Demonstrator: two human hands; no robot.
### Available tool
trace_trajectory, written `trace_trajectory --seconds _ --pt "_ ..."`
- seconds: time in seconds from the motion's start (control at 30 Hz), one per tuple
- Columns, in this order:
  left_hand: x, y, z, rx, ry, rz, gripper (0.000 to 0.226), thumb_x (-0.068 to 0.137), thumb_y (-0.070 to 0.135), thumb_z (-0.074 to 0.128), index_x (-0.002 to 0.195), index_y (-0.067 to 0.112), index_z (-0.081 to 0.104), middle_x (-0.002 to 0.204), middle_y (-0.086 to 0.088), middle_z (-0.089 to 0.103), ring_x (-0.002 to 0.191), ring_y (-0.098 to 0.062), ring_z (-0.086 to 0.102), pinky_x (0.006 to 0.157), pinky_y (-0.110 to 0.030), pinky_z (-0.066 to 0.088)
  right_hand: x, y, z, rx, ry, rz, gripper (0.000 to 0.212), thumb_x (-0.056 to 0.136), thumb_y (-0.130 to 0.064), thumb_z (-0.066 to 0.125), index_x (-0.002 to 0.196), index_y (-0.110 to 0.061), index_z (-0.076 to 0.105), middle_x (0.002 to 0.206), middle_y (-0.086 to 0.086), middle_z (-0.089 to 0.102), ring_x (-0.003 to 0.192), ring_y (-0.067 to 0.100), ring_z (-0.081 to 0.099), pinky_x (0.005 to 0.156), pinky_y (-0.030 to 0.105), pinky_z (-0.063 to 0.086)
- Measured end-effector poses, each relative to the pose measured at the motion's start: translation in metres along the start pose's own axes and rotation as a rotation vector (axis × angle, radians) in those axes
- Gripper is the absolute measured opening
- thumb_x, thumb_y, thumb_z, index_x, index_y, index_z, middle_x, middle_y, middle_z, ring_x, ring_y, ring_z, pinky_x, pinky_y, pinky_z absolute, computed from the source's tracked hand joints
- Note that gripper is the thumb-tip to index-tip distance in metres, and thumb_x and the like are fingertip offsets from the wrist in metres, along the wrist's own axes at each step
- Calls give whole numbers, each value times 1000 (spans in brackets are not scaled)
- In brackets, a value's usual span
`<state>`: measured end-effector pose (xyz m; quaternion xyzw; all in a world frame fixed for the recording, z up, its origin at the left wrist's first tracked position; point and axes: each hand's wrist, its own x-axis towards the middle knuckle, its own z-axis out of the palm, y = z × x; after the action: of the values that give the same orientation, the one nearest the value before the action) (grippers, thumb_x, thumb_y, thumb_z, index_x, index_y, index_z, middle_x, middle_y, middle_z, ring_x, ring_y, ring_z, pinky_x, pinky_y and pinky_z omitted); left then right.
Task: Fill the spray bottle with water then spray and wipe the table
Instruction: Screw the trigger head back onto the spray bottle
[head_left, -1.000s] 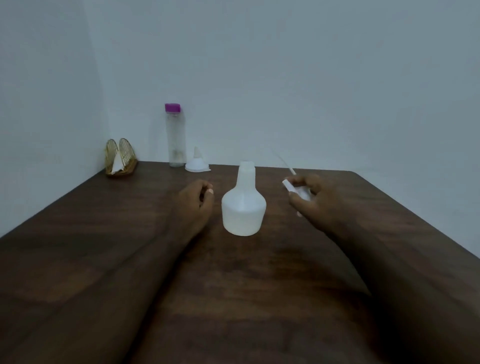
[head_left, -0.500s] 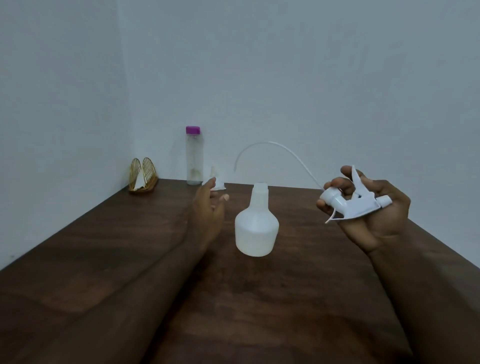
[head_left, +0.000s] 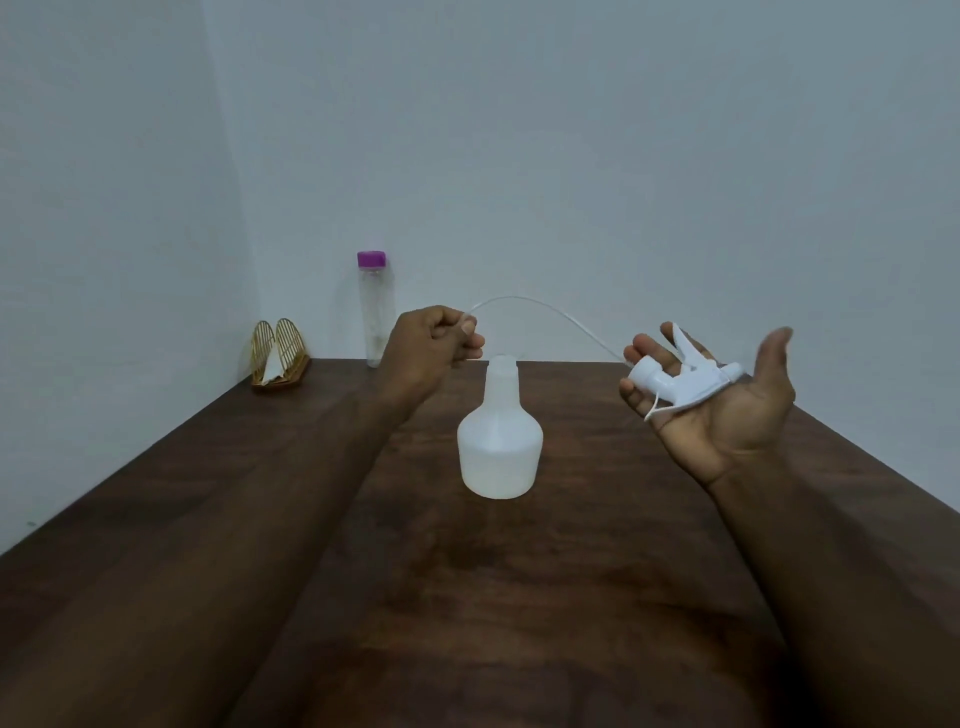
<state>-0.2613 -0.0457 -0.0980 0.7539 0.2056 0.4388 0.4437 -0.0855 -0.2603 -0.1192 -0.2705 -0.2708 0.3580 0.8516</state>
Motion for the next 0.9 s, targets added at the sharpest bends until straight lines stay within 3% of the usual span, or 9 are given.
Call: trace_trajectory --seconds 0.03,0.1,0.2,0.27,0.37,0.53,0.7,0.9 --pt "0 5 3 -17 1 -2 18 98 20 57 100 5 67 90 -8 74 82 -17 73 80 -32 58 0 0 -1 1 11 -17 86 83 -77 32 132 -10 54 118 19 69 111 32 67 90 47 54" --pt "-1 15 10 -55 -11 -33 20 98 21 55 102 4 65 90 -7 75 82 -16 74 79 -30 58 0 0 -1 1 39 -56 72 92 -61 39 138 -7 46 124 23 62 117 34 63 87 41 55" --pt "-1 27 21 -133 -71 -106 17 100 21 51 98 7 62 91 -9 75 84 -17 74 83 -34 57 3 1 -2 34 156 -141 37 96 -19 45 127 0 46 110 26 60 103 38 65 74 36 59" --pt "-1 33 27 -154 -101 -144 18 102 19 46 98 9 60 93 -8 76 86 -16 74 83 -33 55 4 0 -3 52 191 -179 28 95 -6 45 122 1 46 102 26 58 94 38 67 78 38 60" --pt "1 42 33 -142 -132 -164 21 104 17 40 103 8 59 94 -6 76 88 -14 73 81 -31 52 6 0 -7 74 221 -199 27 94 -1 46 121 0 44 104 24 53 99 37 64 86 44 59" --pt "3 38 34 -99 -163 -183 18 103 19 45 97 11 60 97 -6 76 91 -17 72 77 -34 49 12 1 -15 113 264 -240 24 95 0 46 119 -1 44 102 21 50 99 35 62 82 44 60" --pt "5 31 32 -143 -143 -208 15 99 20 54 96 10 65 94 -6 76 91 -19 73 94 -45 50 13 0 -14 117 273 -246 22 95 0 47 117 -2 44 98 19 52 99 34 61 85 46 59" --pt "11 41 36 -173 -196 -194 16 100 19 52 101 7 63 99 -8 75 93 -20 73 93 -42 51 13 -2 -16 127 275 -258 27 95 -1 48 121 -1 42 100 21 53 99 35 63 82 43 60"
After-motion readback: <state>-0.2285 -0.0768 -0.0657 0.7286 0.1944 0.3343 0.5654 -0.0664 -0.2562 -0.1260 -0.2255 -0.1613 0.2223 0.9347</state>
